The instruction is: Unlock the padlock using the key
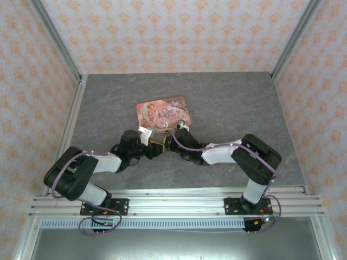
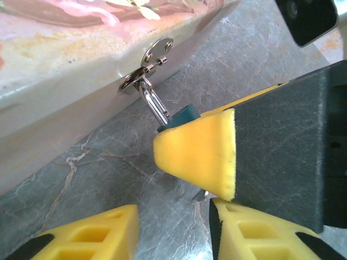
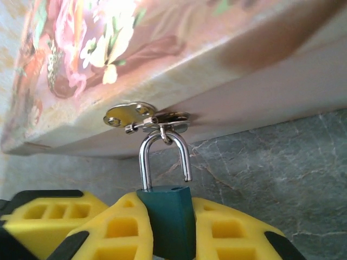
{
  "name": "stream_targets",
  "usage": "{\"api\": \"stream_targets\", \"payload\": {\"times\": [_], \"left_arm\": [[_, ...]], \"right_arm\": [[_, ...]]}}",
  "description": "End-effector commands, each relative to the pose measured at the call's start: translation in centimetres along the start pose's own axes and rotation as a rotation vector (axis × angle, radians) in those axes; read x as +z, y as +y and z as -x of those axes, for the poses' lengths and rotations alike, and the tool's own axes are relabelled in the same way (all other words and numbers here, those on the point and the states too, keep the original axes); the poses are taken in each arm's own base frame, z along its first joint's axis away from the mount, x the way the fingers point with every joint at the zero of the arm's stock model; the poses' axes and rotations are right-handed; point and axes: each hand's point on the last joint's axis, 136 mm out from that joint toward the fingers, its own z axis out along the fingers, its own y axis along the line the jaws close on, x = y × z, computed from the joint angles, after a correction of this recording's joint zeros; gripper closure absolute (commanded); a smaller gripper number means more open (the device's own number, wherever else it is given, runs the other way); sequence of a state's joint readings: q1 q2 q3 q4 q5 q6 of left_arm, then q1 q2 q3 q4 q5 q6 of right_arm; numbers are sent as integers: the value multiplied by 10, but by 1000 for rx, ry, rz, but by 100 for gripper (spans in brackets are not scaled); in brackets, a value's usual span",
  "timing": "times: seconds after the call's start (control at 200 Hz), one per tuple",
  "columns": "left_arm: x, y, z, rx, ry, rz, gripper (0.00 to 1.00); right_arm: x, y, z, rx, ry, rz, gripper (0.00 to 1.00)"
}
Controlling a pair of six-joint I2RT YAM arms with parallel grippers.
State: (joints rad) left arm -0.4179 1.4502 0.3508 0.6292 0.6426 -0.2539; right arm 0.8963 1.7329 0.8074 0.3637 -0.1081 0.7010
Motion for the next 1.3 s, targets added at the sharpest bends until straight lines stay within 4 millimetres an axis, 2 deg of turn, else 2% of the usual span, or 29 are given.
{"api": "stream_targets", "payload": {"times": [0.0,0.135,0.31,0.556,0.741,1.051,1.296], "left_arm": [[-9,6,1,34,3,63,59],[-18,19,0,16,18,160,59],[-26,34,4,-20,11,268,61],[-19,41,9,-59,10,285,63],[-11,40,9,-75,23,267,65],[-12,41,6,-68,26,269,66],[-12,42,5,-64,30,272,67]], "right_arm": [[-9,-13,-6,-245,87,-140,100],[-15,-24,-10,-413,170,-226,100],[-29,-37,-3,-619,224,-321,100],[-41,-45,5,-854,298,-394,100],[-49,-41,16,-969,306,-409,100],[-64,-31,26,-1113,344,-396,100],[-65,-27,38,-1175,344,-435,100]]}}
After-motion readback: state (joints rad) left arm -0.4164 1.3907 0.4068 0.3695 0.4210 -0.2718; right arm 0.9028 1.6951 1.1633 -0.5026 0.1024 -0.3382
